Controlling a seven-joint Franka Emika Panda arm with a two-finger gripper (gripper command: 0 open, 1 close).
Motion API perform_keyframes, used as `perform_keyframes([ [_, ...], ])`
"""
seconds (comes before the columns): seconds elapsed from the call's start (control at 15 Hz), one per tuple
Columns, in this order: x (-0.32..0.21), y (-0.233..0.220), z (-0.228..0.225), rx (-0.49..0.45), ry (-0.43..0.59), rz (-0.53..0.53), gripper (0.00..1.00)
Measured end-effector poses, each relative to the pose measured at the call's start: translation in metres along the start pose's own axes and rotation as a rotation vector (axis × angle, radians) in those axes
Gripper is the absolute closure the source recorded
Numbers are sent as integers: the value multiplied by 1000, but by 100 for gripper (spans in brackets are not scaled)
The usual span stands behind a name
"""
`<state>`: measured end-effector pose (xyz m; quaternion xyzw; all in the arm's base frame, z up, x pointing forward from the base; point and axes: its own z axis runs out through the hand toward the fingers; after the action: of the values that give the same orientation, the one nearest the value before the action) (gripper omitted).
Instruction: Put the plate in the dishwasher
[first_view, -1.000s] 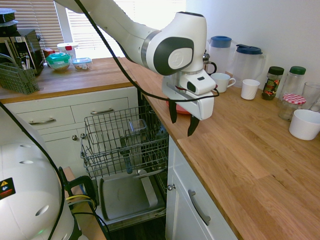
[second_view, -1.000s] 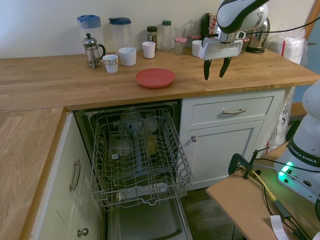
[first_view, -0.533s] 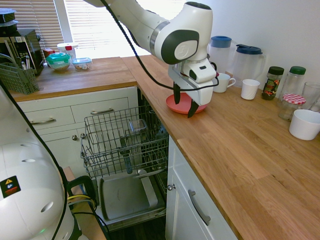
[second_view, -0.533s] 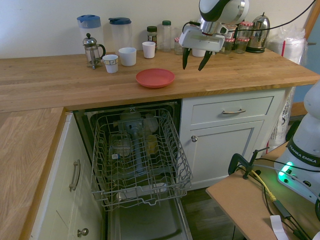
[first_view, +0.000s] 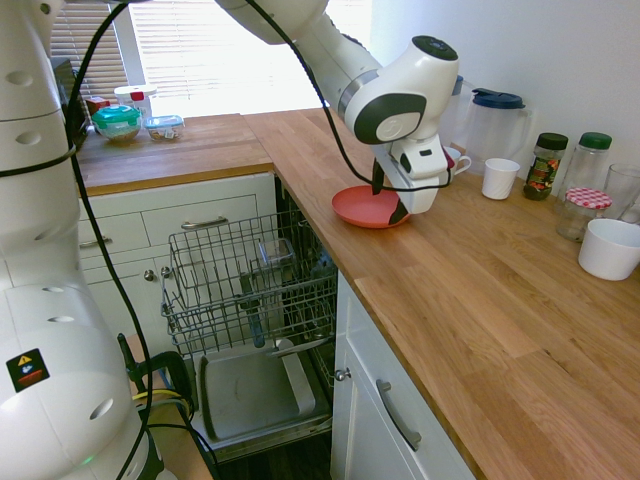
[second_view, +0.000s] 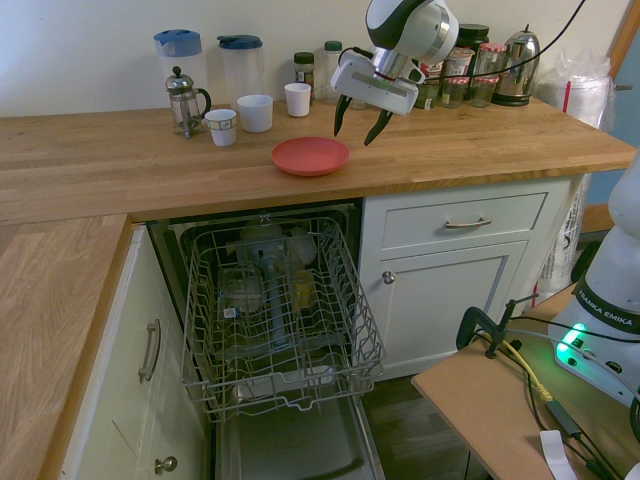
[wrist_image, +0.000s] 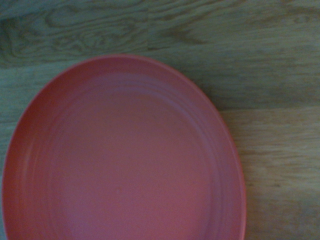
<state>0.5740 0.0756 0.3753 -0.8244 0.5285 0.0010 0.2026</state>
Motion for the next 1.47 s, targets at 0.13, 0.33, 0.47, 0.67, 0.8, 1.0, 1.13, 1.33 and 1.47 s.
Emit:
perform_keyframes([
  [0.13, 7, -3, 12, 4, -25, 10, 0],
  [0.33, 19, -9, 28, 10, -51, 17, 0],
  [0.47, 25, -13, 35, 13, -58, 17, 0],
  [0.67, 29, -20, 43, 11, -65, 17, 0],
  [0.8, 31, -24, 45, 13, -67, 12, 100],
  [1.0, 31, -28, 46, 7, -78, 5, 100],
  [1.13, 31, -29, 47, 2, -87, -3, 100],
  [1.33, 31, -29, 47, -2, -93, -11, 100],
  [1.47, 30, -30, 46, -4, -97, -17, 100],
])
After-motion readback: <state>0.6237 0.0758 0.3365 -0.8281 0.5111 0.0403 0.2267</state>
